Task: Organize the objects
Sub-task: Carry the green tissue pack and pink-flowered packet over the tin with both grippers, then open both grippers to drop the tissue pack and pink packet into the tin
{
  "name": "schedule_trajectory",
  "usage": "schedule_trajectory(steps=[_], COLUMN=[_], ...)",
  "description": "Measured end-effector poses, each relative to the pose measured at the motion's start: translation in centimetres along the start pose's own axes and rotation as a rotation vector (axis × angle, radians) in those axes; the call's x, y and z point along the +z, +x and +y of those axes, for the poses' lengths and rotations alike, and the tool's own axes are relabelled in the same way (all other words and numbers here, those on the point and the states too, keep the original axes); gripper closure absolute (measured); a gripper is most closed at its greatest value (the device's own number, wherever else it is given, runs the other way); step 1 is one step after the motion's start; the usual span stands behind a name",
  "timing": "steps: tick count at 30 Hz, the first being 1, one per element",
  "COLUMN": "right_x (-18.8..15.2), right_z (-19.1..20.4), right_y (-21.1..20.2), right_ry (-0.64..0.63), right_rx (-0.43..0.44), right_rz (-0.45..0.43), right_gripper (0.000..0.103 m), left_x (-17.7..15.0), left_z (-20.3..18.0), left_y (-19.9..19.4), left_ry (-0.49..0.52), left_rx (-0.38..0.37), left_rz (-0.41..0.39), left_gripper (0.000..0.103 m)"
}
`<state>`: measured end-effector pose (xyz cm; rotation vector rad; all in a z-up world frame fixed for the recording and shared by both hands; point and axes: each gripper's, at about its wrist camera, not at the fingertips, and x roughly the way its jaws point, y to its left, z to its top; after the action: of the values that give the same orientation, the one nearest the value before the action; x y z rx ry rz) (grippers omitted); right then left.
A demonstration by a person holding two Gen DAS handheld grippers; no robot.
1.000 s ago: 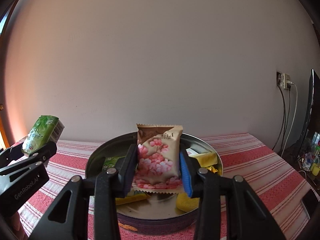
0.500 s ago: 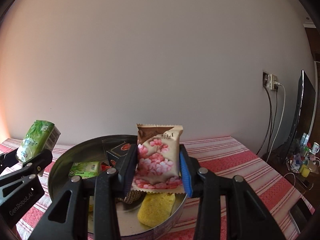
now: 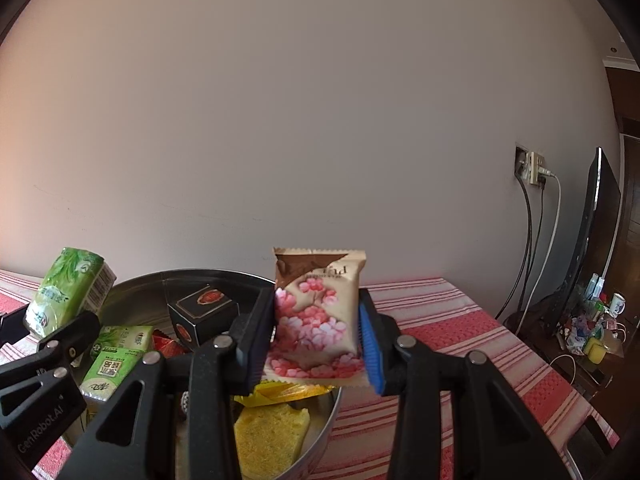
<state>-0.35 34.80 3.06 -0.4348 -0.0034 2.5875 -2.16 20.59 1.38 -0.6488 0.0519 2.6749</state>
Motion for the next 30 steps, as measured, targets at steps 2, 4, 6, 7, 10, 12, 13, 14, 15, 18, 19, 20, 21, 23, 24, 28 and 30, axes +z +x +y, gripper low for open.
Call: schedule_trajectory(steps=[2,4,6,7,10,12,13,14,15,18,19,20,21,23,24,28,30], right_x=[0.0,0.0,0.0,0.0,0.0,0.0,-0.1,-0.1,-0.1,-0.2,-0.3,-0.4,-0.4,-0.6,-0.6,-0.8,-0.9], right_z=[0.0,0.1,0.3,0.4,0.6,0.5,0.5,0.4,0.5,0.7,0.7,0.8,0.9,1.1,1.1,1.1,1.3], right_y=[0.4,0.8,1.0,1.2,1.7,2.2,2.5,2.7,2.9,3.6,3.9,4.1,4.2,4.4,4.5,4.9,5.2], right_ry=[-0.001,-0.004,-0.014,-0.021,-0.028,-0.022,-0.019,-0.018,-0.019,-0.027,-0.029,-0.031,-0.034,-0.042,-0.045,-0.043,-0.052], right_rx=[0.003,0.008,0.012,0.011,0.013,0.019,0.021,0.022,0.023,0.038,0.045,0.052,0.058,0.062,0.063,0.079,0.091], right_rz=[0.011,0.020,0.022,0.022,0.031,0.045,0.052,0.057,0.062,0.091,0.103,0.114,0.123,0.136,0.140,0.160,0.176], right_gripper=[0.063,0.063,0.063,0.063,0.063,0.063,0.063,0.063,0.063,0.063,0.063,0.063,0.063,0.063,0.063,0.063,0.063], left_x=[0.0,0.0,0.1,0.1,0.2,0.1,0.1,0.1,0.1,0.0,0.0,0.0,-0.1,-0.2,-0.3,-0.5,-0.7], left_z=[-0.2,-0.4,-0.5,-0.5,-0.5,-0.5,-0.5,-0.5,-0.5,-0.6,-0.6,-0.5,-0.5,-0.4,-0.4,-0.6,-0.7], left_y=[0.3,0.6,0.7,0.8,1.2,1.5,1.7,1.8,1.9,2.3,2.3,2.5,2.6,2.8,2.8,3.3,3.5], left_ry=[0.003,0.008,0.010,0.010,0.008,0.007,0.008,0.010,0.012,0.024,0.025,0.024,0.021,0.023,0.024,0.033,0.040], left_rx=[0.001,0.000,0.001,0.001,0.000,0.004,0.005,0.006,0.008,0.016,0.018,0.020,0.021,0.026,0.030,0.035,0.017], left_rz=[0.003,0.005,0.007,0.008,0.016,0.024,0.028,0.033,0.038,0.050,0.055,0.061,0.068,0.081,0.085,0.111,0.129], left_gripper=[0.046,0.046,0.046,0.046,0.046,0.046,0.046,0.046,0.046,0.046,0.046,0.046,0.046,0.046,0.046,0.046,0.046])
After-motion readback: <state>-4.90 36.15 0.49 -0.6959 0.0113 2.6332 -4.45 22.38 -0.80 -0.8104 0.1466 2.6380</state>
